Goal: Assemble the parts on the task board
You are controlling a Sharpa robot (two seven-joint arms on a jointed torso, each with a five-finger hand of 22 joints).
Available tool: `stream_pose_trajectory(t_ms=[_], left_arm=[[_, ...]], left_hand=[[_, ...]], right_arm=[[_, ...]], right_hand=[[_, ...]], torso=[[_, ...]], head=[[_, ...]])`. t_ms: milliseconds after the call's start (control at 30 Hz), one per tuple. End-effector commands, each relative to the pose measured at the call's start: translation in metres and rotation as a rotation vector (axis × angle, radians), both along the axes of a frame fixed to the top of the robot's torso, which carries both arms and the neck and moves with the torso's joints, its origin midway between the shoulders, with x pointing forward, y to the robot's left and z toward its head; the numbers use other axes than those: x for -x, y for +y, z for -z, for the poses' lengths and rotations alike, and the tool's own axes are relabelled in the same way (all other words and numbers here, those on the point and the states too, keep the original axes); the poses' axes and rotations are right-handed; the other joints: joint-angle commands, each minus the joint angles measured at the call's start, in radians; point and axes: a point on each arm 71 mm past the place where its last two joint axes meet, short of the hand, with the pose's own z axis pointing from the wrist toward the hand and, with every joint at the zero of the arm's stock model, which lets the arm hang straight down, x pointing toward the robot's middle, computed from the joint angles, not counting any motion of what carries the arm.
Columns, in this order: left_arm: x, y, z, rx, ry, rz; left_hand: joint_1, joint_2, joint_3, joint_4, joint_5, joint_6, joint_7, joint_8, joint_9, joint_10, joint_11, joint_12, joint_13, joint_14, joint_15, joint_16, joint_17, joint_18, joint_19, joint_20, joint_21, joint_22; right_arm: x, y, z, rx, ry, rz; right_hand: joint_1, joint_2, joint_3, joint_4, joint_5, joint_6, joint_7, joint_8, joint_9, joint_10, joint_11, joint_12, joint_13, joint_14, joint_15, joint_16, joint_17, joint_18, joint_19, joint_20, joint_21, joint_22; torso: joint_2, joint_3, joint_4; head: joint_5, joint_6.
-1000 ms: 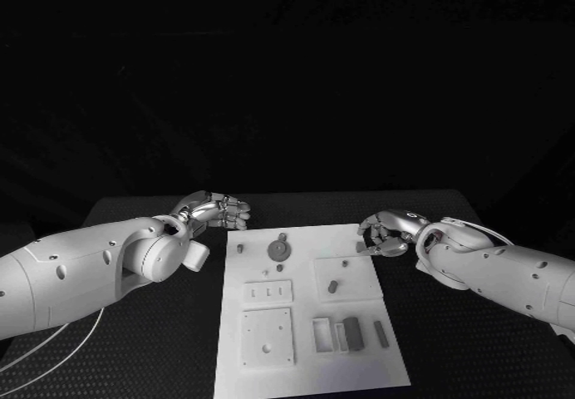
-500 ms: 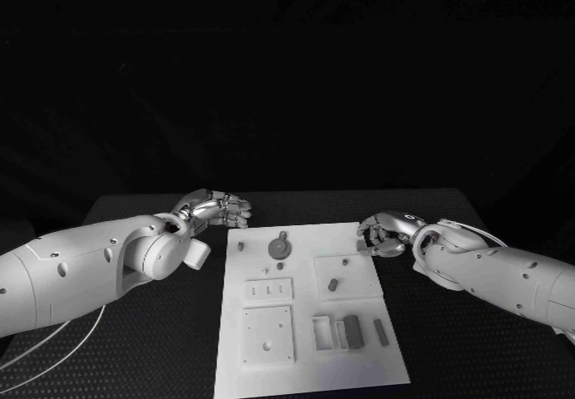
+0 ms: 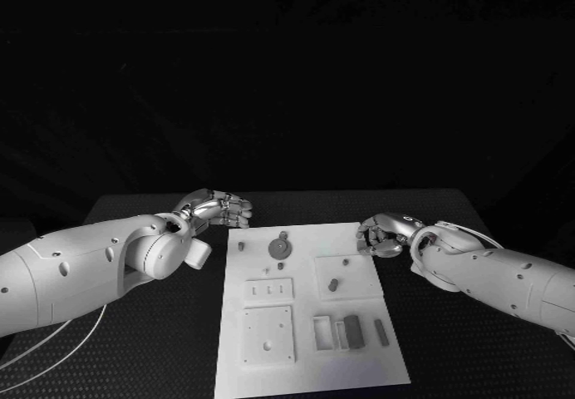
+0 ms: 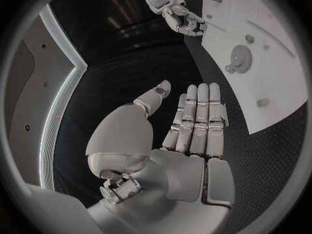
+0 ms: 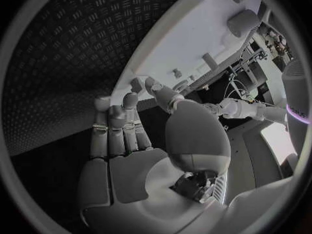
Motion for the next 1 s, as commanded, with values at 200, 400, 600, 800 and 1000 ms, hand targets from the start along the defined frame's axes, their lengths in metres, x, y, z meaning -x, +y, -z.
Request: stream_pose_trajectory(t_ms=[200,400,600,800,1000], left_arm=[[0.0006,-0.0023,-0.0012,0.009,-0.007,0.020],[0.0007,-0.0024,-0.0012,0.009,-0.006,0.021],[0.0010,-0.0025,-0.0011,0.009,-0.004,0.022],[0.0013,-0.0025,-0.0012,0.009,-0.004,0.022],[0.0015,-0.0024,-0.0013,0.010,-0.004,0.023]], left_hand=[[-0.010,0.005,-0.007,0.001,0.003,-0.004,0.002,-0.007,-0.001,-0.004,0.005,-0.002,0.001,-0.002,0.003,-0.005,0.001,0.004,-0.008,-0.002,-0.005,0.001],[-0.010,0.005,-0.008,0.001,0.003,-0.004,0.002,-0.007,-0.001,-0.004,0.005,-0.003,0.001,-0.002,0.004,-0.006,0.002,0.004,-0.008,-0.002,-0.005,0.002],[-0.010,0.005,-0.008,0.002,0.003,-0.005,0.002,-0.007,-0.001,-0.004,0.005,-0.003,0.002,-0.002,0.004,-0.006,0.002,0.005,-0.008,-0.001,-0.005,0.002],[-0.010,0.005,-0.008,0.002,0.003,-0.005,0.002,-0.007,-0.001,-0.004,0.005,-0.003,0.002,-0.002,0.004,-0.007,0.003,0.005,-0.008,-0.001,-0.006,0.002],[-0.010,0.005,-0.008,0.002,0.003,-0.005,0.002,-0.008,-0.001,-0.004,0.005,-0.004,0.002,-0.002,0.004,-0.007,0.003,0.005,-0.008,-0.001,-0.006,0.002]], right_arm=[[0.0011,-0.0013,0.0064,0.002,0.010,0.016],[0.0014,-0.0005,0.0078,0.003,0.010,0.016],[0.0013,0.0001,0.0080,0.003,0.008,0.016],[0.0011,0.0007,0.0087,0.003,0.007,0.017],[0.0010,0.0007,0.0087,0.003,0.000,0.016]], right_hand=[[-0.007,0.021,-0.007,-0.010,0.004,0.095,0.009,0.026,0.013,0.009,-0.024,0.011,-0.005,0.007,-0.023,0.009,0.001,0.012,0.016,-0.009,0.010,0.018],[-0.011,0.028,-0.007,-0.013,0.004,0.117,0.001,0.037,0.019,0.014,-0.032,0.012,-0.009,0.012,-0.030,0.011,0.001,0.012,0.020,-0.012,0.013,0.017],[-0.013,0.029,-0.008,-0.013,0.004,0.120,0.000,0.038,0.020,0.016,-0.033,0.013,-0.009,0.013,-0.032,0.011,0.001,0.012,0.021,-0.013,0.013,0.017],[-0.014,0.036,-0.006,-0.014,0.004,0.126,-0.003,0.040,0.021,0.018,-0.035,0.013,-0.011,0.014,-0.033,0.011,0.001,0.012,0.023,-0.014,0.014,0.017],[-0.009,0.074,0.001,-0.019,0.004,0.150,-0.011,0.052,0.029,0.023,-0.042,0.015,-0.014,0.017,-0.039,0.013,0.002,0.012,0.024,-0.017,0.016,0.017]], torso=[[-0.001,0.0001,0.0001],[0.000,0.0003,-0.0007],[0.000,0.0004,-0.0009],[0.000,0.0002,0.0001],[0.000,0.0001,0.0001]], head=[[0.001,-0.005],[0.001,-0.006],[-0.001,-0.006],[-0.001,-0.007],[0.000,-0.008]])
